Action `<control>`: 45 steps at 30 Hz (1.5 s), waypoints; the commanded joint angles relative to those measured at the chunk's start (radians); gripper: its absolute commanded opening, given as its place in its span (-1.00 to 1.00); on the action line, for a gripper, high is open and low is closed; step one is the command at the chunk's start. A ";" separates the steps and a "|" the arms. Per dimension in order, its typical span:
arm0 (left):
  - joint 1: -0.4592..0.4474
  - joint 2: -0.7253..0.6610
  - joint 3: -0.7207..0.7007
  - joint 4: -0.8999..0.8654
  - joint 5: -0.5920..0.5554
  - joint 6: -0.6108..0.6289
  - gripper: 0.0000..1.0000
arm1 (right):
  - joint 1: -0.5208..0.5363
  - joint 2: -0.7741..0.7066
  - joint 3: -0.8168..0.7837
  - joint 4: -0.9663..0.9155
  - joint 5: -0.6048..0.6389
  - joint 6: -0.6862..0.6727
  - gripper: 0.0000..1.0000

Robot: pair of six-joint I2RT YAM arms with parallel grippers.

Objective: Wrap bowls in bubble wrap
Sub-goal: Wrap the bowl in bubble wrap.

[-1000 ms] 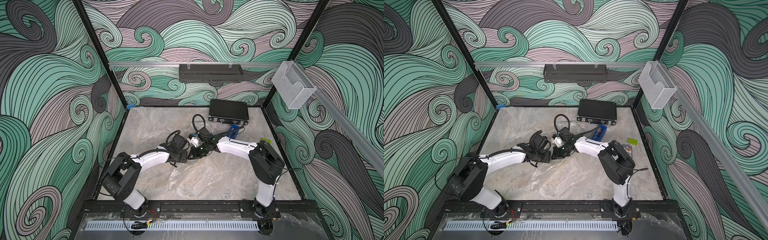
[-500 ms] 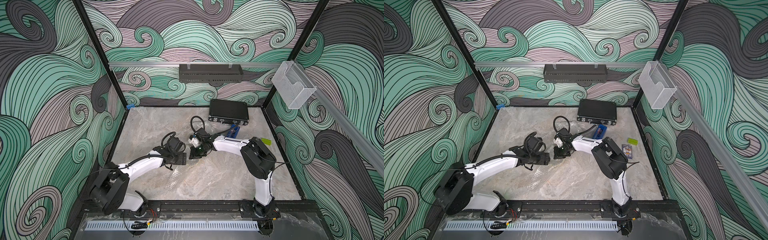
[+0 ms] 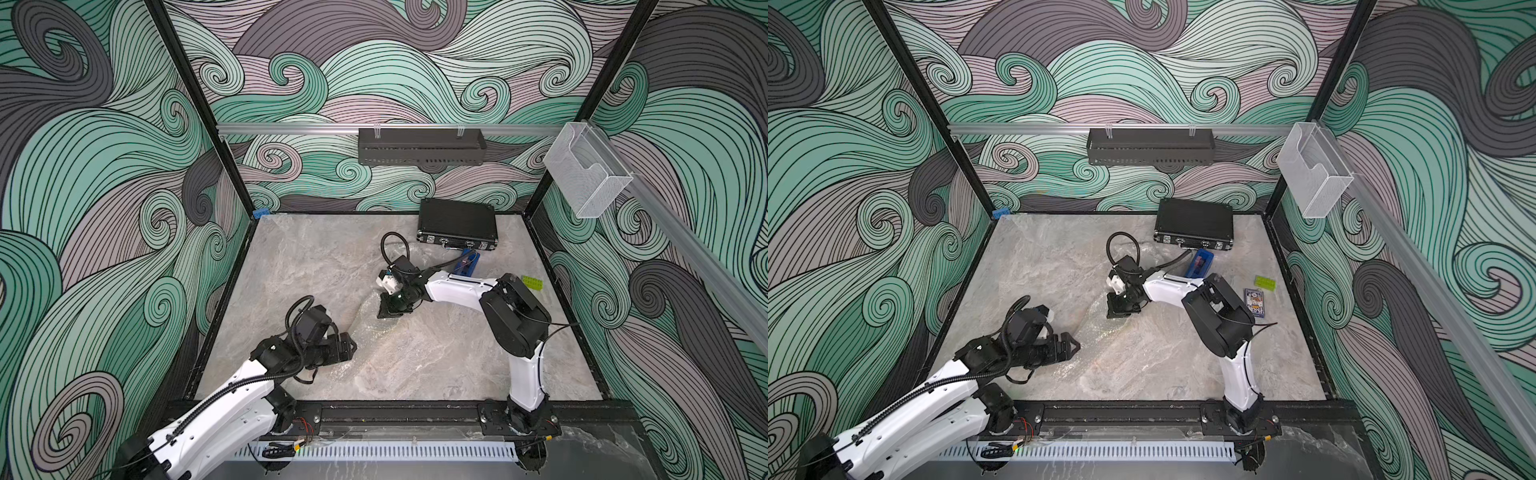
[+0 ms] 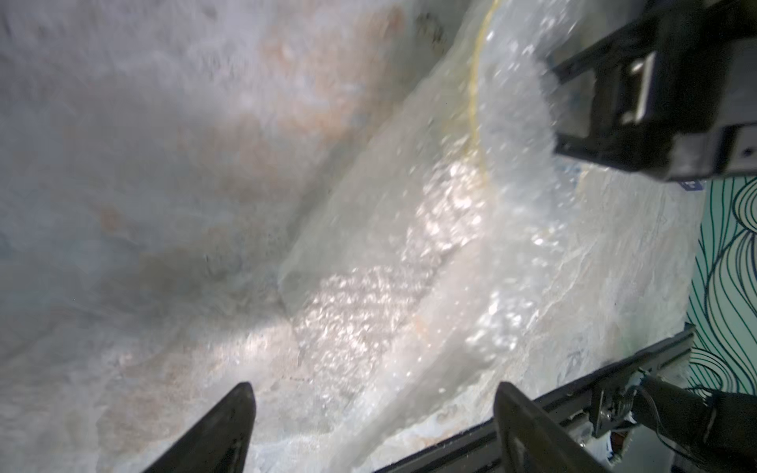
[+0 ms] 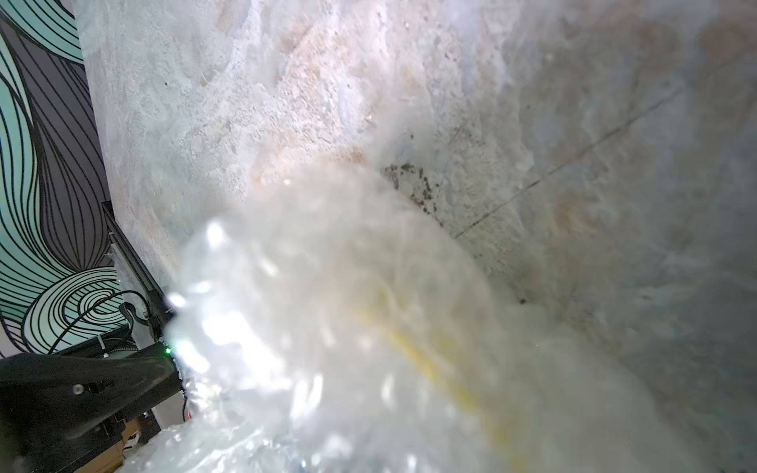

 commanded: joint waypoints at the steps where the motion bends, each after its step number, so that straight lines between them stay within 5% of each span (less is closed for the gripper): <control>1: -0.002 -0.056 -0.074 0.041 0.167 -0.107 0.76 | -0.009 0.047 -0.012 -0.018 0.049 -0.002 -0.82; 7: -0.041 -0.121 -0.177 0.080 0.176 -0.152 0.47 | -0.010 0.043 -0.019 -0.017 0.043 -0.004 -0.82; 12: -0.050 -0.110 -0.168 0.110 0.155 -0.138 -0.38 | -0.010 0.043 -0.024 -0.018 0.045 -0.005 -0.81; 15: -0.049 -0.115 -0.101 0.100 0.106 -0.091 -0.62 | -0.009 0.043 -0.029 -0.018 0.047 -0.006 -0.82; 21: -0.050 -0.042 0.058 0.120 0.012 0.032 -0.82 | -0.010 0.043 -0.039 -0.020 0.048 -0.008 -0.82; 26: -0.050 0.158 0.190 0.182 -0.005 0.129 -1.00 | -0.009 0.042 -0.041 -0.018 0.049 -0.008 -0.82; 37: -0.028 0.693 0.548 0.203 -0.103 0.290 -1.00 | -0.008 0.044 -0.050 -0.011 0.045 -0.003 -0.82; 45: 0.019 0.912 0.572 0.318 -0.137 0.344 -1.00 | -0.009 0.046 -0.059 -0.008 0.044 -0.001 -0.82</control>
